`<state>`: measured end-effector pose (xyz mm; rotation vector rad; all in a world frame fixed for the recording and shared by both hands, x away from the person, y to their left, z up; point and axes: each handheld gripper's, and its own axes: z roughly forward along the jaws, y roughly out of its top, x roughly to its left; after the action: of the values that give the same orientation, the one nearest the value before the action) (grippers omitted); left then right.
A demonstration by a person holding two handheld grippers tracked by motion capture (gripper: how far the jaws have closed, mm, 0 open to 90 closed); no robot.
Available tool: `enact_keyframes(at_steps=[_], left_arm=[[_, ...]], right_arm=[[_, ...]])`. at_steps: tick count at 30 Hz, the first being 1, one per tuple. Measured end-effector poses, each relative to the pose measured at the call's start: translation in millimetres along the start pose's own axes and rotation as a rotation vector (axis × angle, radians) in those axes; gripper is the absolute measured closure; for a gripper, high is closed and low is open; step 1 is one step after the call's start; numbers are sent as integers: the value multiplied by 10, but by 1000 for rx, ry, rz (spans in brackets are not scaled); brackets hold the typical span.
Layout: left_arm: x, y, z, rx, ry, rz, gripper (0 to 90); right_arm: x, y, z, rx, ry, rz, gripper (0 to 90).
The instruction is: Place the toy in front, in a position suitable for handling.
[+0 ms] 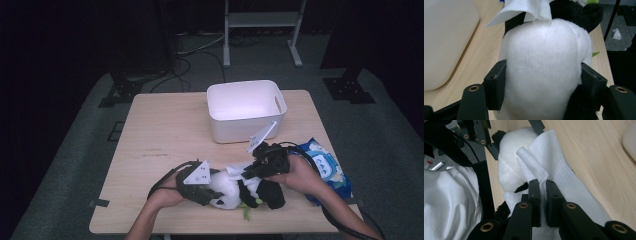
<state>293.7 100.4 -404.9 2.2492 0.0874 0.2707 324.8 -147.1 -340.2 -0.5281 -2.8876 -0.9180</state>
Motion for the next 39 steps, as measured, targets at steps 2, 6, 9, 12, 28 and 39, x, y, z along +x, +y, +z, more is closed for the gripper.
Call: enact_keyframes(at_steps=[2, 6, 9, 12, 28, 39], left_arm=[[1, 10, -13, 6, -26, -16, 295], [24, 21, -83, -1, -111, -77, 201], [63, 9, -135, -37, -136, -142, 173], [84, -13, -141, -25, -132, -171, 114], [20, -75, 29, 28, -131, -156, 285], [72, -91, 42, 67, 59, -98, 312]], right_arm=[[10, -32, 15, 1, 4, 2, 838], [72, -57, 54, 4, 14, -19, 841], [117, -77, 70, 12, 34, -25, 841], [159, -93, 82, 20, 51, -37, 842], [335, 51, 66, 30, 44, -135, 832], [164, 111, -95, -61, -73, -75, 828]])
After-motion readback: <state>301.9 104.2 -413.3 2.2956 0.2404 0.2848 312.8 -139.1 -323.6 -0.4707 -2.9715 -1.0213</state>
